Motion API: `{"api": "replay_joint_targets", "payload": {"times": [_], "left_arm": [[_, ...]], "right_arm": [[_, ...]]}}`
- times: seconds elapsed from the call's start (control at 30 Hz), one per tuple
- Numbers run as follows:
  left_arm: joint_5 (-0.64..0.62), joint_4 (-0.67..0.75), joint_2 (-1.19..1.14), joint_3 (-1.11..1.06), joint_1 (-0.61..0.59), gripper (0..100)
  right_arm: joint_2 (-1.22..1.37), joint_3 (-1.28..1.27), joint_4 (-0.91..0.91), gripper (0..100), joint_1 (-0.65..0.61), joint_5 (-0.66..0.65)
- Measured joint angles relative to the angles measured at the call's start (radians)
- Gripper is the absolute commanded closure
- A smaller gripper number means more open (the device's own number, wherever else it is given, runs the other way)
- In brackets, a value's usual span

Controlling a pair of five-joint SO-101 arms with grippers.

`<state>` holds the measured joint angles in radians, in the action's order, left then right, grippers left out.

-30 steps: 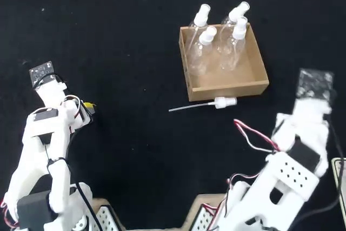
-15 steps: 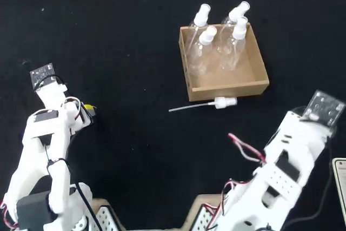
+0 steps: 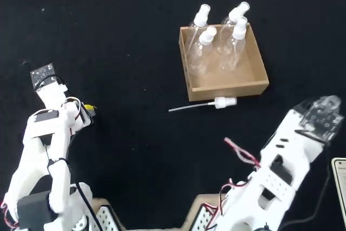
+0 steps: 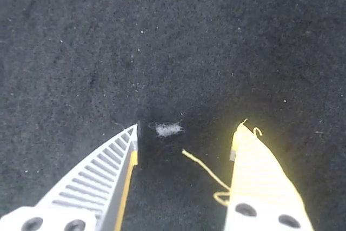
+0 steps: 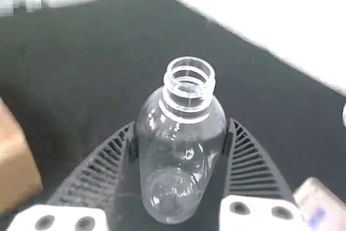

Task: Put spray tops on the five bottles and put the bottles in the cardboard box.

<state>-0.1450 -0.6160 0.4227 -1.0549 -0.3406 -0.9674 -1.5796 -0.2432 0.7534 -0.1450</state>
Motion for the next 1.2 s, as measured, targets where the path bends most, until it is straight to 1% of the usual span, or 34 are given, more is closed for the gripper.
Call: {"api": "replay_joint_targets", "payload": {"times": [0.17, 0.27, 0.4, 0.63, 0.73, 0.9, 1.2], "left_arm": [[0.000, 0.000, 0.000, 0.000, 0.000, 73], [0.000, 0.000, 0.000, 0.000, 0.000, 73], [0.000, 0.000, 0.000, 0.000, 0.000, 73], [0.000, 0.000, 0.000, 0.000, 0.000, 73], [0.000, 0.000, 0.000, 0.000, 0.000, 73], [0.000, 0.000, 0.000, 0.000, 0.000, 73], [0.000, 0.000, 0.000, 0.000, 0.000, 73]], "right_arm": [[0.020, 0.130, 0.000, 82.9, -0.021, 0.002], [0.215, 0.190, 0.000, 82.9, -0.028, 0.002], [0.371, 0.215, -0.012, 82.9, -0.031, 0.003], [0.555, 0.216, -0.227, 82.9, -0.031, 0.003], [0.623, 0.216, -0.284, 82.6, -0.031, 0.003], [0.692, 0.218, -0.308, 82.5, -0.031, 0.003], [0.697, 0.218, -0.315, 82.4, -0.031, 0.003]]}}
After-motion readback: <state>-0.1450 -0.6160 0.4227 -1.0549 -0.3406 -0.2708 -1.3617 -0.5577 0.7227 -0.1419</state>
